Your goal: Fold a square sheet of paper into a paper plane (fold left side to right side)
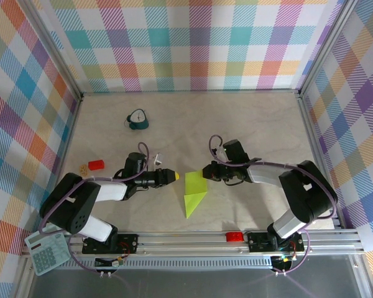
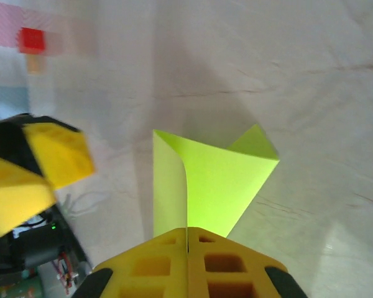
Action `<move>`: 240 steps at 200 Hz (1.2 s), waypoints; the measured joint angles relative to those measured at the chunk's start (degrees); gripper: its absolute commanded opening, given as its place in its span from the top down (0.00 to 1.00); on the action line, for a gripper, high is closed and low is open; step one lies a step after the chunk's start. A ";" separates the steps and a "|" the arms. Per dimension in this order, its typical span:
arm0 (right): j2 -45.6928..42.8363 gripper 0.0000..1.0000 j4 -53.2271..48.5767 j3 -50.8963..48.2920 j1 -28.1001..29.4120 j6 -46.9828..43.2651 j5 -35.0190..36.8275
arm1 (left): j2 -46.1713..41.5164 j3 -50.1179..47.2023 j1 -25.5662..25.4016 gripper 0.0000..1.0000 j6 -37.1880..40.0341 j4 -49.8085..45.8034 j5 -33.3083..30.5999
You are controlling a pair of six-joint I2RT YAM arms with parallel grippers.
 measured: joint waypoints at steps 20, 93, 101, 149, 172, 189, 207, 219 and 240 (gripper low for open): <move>-0.22 1.00 -2.03 0.02 0.00 0.26 2.05 | -7.04 0.37 -0.33 0.55 3.65 -7.56 -2.91; -0.81 1.00 -9.29 2.58 0.00 6.21 6.14 | -22.03 9.68 -21.22 0.49 16.02 -34.67 -24.59; -0.85 1.00 -9.68 2.71 0.00 7.13 6.16 | -21.16 10.62 -24.76 0.49 16.52 -36.65 -27.43; -0.87 1.00 -12.76 4.48 0.00 10.03 7.19 | -10.91 17.70 -39.76 0.47 17.05 -43.01 -41.16; -0.87 1.00 -13.14 4.79 0.00 10.82 7.21 | -4.83 22.12 -44.39 0.47 17.00 -46.31 -46.62; -0.87 1.00 -13.25 4.79 0.00 11.32 7.21 | -0.48 25.49 -46.75 0.46 16.83 -48.78 -50.16; -0.87 1.00 -13.31 4.79 0.00 11.89 7.21 | 3.69 28.81 -48.57 0.46 16.50 -51.41 -53.81; -0.87 1.00 -13.33 4.79 0.00 12.09 7.19 | 5.88 30.53 -49.29 0.46 16.15 -52.89 -55.84; -0.87 1.00 -13.33 4.79 0.00 12.15 7.19 | 9.01 32.68 -49.72 0.46 15.72 -54.97 -58.62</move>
